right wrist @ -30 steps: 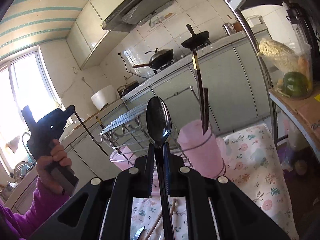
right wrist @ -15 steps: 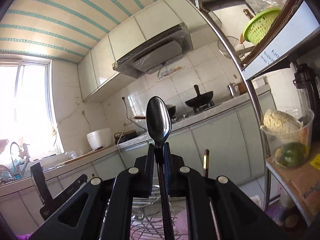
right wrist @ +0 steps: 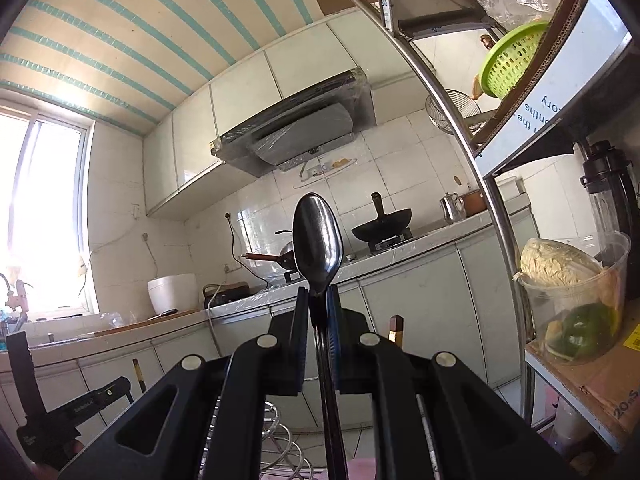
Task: Organize utensils
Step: 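Lift the dark chopstick and black spoon with both tools over the pink cup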
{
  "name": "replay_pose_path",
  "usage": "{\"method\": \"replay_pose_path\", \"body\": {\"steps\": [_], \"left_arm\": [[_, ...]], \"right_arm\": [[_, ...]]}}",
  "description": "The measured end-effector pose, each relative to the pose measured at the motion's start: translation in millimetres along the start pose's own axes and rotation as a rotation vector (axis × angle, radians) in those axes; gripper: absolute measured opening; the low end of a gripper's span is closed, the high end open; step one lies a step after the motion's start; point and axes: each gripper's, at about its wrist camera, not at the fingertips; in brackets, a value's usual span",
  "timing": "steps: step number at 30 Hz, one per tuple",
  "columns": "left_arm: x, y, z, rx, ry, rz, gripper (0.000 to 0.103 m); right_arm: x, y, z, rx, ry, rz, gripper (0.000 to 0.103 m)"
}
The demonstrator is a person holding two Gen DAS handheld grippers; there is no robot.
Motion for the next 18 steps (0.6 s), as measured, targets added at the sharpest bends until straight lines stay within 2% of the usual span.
{"method": "replay_pose_path", "body": {"steps": [10, 18], "left_arm": [[-4.3, 3.8, 0.0, -0.002, 0.012, -0.017, 0.006], [-4.2, 6.5, -0.9, 0.003, 0.016, -0.034, 0.006]], "right_arm": [[-14.7, 5.4, 1.9, 0.012, -0.005, 0.023, 0.009], [-3.4, 20.3, 6.7, 0.002, 0.011, -0.018, 0.005]]}}
Point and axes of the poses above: each gripper's, at about its wrist camera, not at the fingertips, and x roughly against the way its jaws point, z to its right, y to its underside, and after that the axes turned 2 degrees about z, right-handed
